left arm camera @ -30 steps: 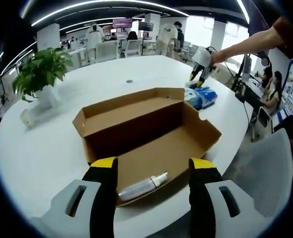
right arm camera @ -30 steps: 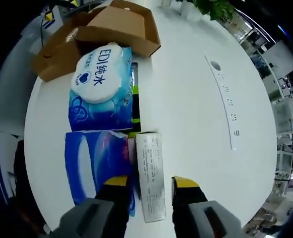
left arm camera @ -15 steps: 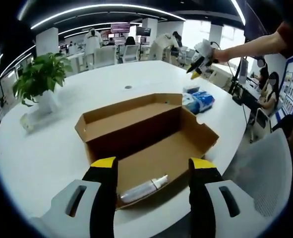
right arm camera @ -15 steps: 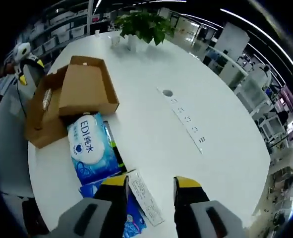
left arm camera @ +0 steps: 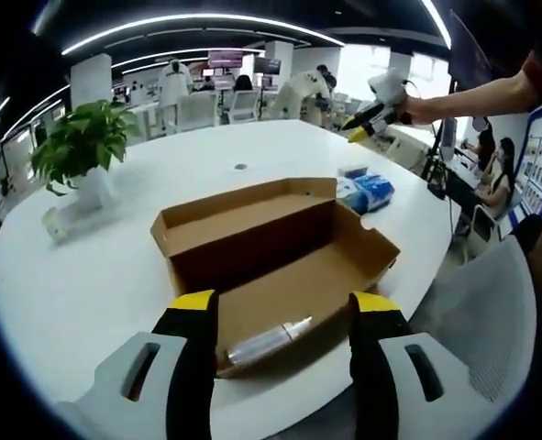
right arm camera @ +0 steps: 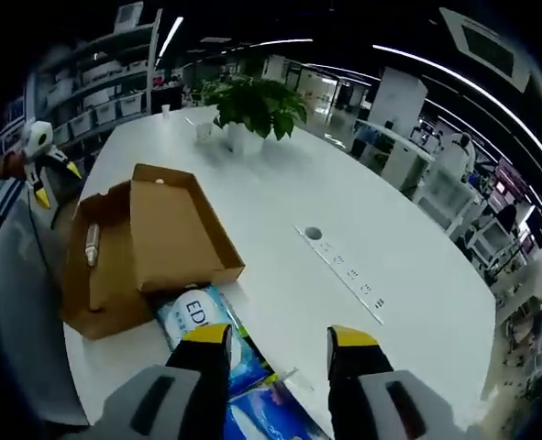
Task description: Operate the shoe box by opening the lid, removing the specified soft item, and placing it in the target area until the item is outside and the box remains undamaged.
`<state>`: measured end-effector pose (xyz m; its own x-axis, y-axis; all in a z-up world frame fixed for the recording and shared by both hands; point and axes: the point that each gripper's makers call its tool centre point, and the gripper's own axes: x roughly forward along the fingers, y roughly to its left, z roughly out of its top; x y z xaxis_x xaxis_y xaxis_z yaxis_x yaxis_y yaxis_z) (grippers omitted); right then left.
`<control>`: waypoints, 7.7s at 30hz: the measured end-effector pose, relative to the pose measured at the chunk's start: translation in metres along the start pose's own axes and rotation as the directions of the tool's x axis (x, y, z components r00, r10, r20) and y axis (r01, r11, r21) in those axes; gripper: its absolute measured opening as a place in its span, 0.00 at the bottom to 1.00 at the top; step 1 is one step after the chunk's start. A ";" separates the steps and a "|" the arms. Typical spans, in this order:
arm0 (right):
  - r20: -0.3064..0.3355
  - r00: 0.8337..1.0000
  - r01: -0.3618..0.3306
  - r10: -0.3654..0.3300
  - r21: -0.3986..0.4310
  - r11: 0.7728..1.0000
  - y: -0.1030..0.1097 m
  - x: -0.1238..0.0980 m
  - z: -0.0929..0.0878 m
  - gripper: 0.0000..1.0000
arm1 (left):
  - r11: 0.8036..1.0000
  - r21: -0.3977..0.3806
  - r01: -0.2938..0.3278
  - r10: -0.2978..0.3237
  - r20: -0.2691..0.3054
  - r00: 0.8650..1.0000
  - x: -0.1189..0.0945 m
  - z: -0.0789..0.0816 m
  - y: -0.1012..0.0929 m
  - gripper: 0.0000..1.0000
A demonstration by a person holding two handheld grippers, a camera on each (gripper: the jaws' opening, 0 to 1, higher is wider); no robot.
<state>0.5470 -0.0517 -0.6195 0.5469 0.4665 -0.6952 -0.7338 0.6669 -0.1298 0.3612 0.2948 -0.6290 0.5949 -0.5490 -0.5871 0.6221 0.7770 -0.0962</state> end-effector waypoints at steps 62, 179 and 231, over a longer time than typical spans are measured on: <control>0.156 0.974 -0.186 0.163 0.147 0.971 0.265 0.008 -0.010 0.45 | 0.996 0.037 0.083 -0.083 -0.002 0.997 0.005 -0.015 0.020 0.54; 0.193 0.956 -0.264 0.223 0.226 0.938 0.289 0.012 -0.005 0.59 | 0.561 0.536 0.630 -0.282 -0.592 0.755 0.108 -0.074 -0.010 0.19; 0.210 0.875 -0.429 0.436 -0.080 0.900 0.333 -0.012 0.041 0.19 | 0.384 0.517 0.765 -0.562 -0.527 0.637 0.045 0.013 -0.124 0.21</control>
<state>0.3129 0.1885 -0.6258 0.2434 0.8210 -0.5165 -0.9270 0.3535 0.1251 0.3176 0.1701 -0.6329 -0.2388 -0.6244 -0.7437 0.9570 -0.2813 -0.0711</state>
